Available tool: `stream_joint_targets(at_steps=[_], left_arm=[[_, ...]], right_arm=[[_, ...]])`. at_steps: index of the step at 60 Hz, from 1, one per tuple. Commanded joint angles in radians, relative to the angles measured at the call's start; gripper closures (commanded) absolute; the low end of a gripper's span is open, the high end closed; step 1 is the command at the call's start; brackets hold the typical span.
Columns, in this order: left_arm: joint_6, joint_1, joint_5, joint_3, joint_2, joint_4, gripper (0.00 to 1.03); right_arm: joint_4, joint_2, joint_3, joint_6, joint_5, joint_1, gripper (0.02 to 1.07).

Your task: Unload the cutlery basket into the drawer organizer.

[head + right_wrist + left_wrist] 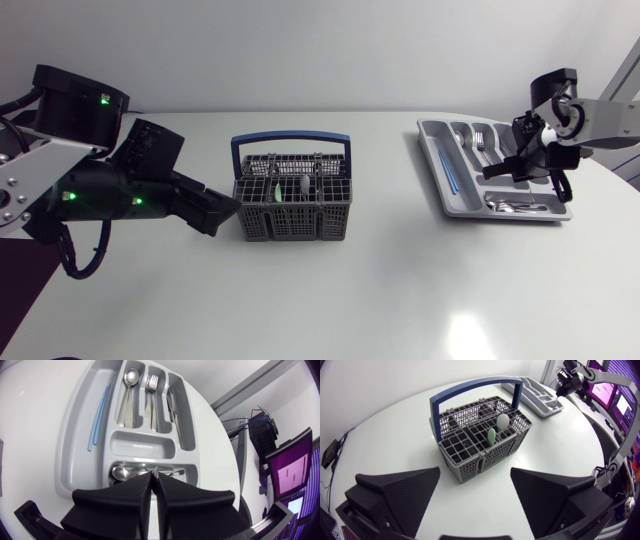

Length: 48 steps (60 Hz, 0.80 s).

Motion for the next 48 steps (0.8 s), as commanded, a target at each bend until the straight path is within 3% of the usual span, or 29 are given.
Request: stream_joint_targets(at_steps=[1, 16, 29, 36, 39, 42, 48], left_arm=[[-0.007, -0.011, 0.001, -0.020, -0.001, 0.011, 0.05], [-0.007, -0.012, -0.005, -0.025, -0.009, 0.010, 0.05], [-0.010, -0.025, -0.013, -0.022, -0.010, 0.008, 0.05], [-0.010, -0.026, -0.014, -0.020, -0.010, 0.007, 0.05], [-0.010, -0.026, -0.016, -0.020, -0.012, 0.004, 0.05], [-0.010, -0.028, -0.014, -0.019, -0.012, 0.002, 0.05], [-0.010, -0.031, -0.016, -0.020, -0.012, 0.002, 0.05]], right_arm=[[0.036, 0.071, 0.021, -0.034, 0.039, -0.014, 1.01], [0.183, 0.187, 0.023, -0.089, 0.201, -0.026, 1.01], [0.136, 0.210, 0.051, -0.069, 0.206, -0.017, 0.56], [-0.076, 0.215, 0.164, 0.024, 0.054, -0.049, 0.35], [-0.191, 0.210, 0.230, 0.064, -0.113, -0.083, 0.28], [-0.208, 0.175, 0.242, 0.067, -0.245, -0.106, 0.27], [-0.237, 0.102, 0.238, 0.079, -0.401, -0.118, 0.21]])
